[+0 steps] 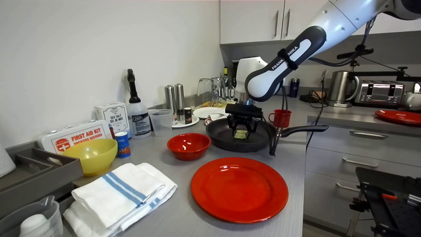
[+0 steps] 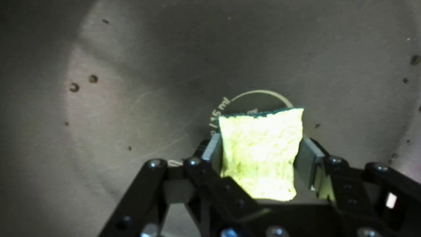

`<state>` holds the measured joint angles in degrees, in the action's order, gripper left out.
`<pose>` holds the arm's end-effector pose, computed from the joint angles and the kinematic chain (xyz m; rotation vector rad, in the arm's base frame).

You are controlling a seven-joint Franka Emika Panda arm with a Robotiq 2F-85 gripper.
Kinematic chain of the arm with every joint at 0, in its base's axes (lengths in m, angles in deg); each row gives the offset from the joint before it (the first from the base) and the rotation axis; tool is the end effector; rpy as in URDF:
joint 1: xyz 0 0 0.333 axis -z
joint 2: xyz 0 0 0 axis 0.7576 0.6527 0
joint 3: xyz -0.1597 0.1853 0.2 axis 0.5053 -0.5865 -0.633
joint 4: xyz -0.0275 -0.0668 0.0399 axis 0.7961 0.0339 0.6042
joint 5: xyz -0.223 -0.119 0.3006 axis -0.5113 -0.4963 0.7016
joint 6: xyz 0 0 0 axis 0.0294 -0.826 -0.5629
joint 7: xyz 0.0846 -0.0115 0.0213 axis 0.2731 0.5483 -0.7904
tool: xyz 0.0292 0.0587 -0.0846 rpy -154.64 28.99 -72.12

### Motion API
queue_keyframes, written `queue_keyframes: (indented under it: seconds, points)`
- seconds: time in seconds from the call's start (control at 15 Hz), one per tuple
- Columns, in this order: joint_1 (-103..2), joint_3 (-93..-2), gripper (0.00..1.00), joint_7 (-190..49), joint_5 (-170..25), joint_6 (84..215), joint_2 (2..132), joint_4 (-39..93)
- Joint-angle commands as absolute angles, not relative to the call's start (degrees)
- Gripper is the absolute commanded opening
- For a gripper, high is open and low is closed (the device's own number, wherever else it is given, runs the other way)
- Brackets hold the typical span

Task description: Wipe the pan with the sponge

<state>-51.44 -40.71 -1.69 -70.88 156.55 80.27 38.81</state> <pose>0.6570 -0.0870 0.2701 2.3946 -2.0010 0.2701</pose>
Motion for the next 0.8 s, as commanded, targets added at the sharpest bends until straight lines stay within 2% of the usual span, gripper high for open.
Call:
queue_keyframes:
  seconds: [0.0,0.33,0.73]
  points:
    - [-51.19,-40.28,0.28,-3.04,-71.40,158.93,75.79,48.52]
    - [-51.60,-39.60,0.28,-3.58,-73.83,159.05,73.07,52.82]
    - [-54.81,-38.81,0.28,2.36,-80.45,162.68,77.44,47.53]
